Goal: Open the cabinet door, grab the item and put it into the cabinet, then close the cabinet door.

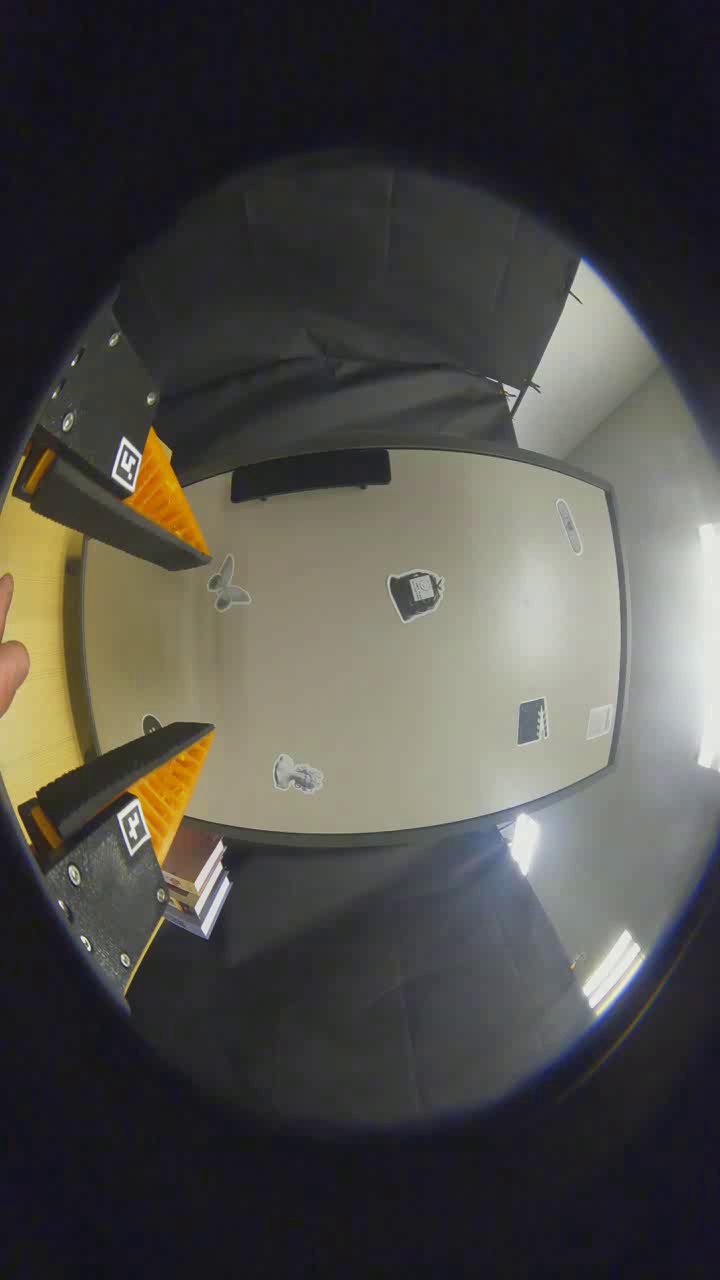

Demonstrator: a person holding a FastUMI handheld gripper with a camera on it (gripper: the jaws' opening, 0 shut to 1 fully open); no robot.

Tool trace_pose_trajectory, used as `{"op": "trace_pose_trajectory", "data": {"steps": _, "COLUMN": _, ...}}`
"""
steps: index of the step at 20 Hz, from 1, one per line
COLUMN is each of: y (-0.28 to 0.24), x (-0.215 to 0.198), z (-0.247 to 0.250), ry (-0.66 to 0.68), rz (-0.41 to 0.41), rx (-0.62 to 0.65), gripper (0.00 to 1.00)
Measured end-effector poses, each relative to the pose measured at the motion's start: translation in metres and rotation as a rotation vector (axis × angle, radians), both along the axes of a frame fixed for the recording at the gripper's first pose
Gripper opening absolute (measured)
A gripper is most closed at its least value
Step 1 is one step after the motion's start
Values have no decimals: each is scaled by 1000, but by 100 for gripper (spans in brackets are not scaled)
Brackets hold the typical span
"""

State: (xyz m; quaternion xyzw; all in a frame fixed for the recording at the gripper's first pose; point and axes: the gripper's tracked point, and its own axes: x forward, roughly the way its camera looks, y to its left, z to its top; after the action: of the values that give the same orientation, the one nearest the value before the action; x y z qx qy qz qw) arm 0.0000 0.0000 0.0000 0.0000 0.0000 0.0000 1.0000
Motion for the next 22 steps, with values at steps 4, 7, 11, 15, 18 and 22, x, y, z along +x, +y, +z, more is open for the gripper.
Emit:
{"op": "trace_pose_trajectory", "data": {"steps": 4, "y": -3, "x": 3, "z": 1, "ry": 8, "rz": 16, "rx": 4, "gripper": 95}}
{"op": "trace_pose_trajectory", "data": {"steps": 7, "y": -5, "x": 3, "z": 6, "ry": 4, "rz": 24, "rx": 11, "gripper": 95}}
{"op": "trace_pose_trajectory", "data": {"steps": 11, "y": -7, "x": 5, "z": 7, "ry": 6, "rz": 34, "rx": 15, "gripper": 95}}
{"op": "trace_pose_trajectory", "data": {"steps": 15, "y": -9, "x": 7, "z": 10, "ry": 1, "rz": 42, "rx": 17, "gripper": 95}}
{"op": "trace_pose_trajectory", "data": {"steps": 18, "y": -10, "x": 9, "z": 11, "ry": -2, "rz": 44, "rx": 13, "gripper": 95}}
{"op": "trace_pose_trajectory", "data": {"steps": 22, "y": -7, "x": 9, "z": 11, "ry": 0, "rz": 54, "rx": 13, "gripper": 95}}
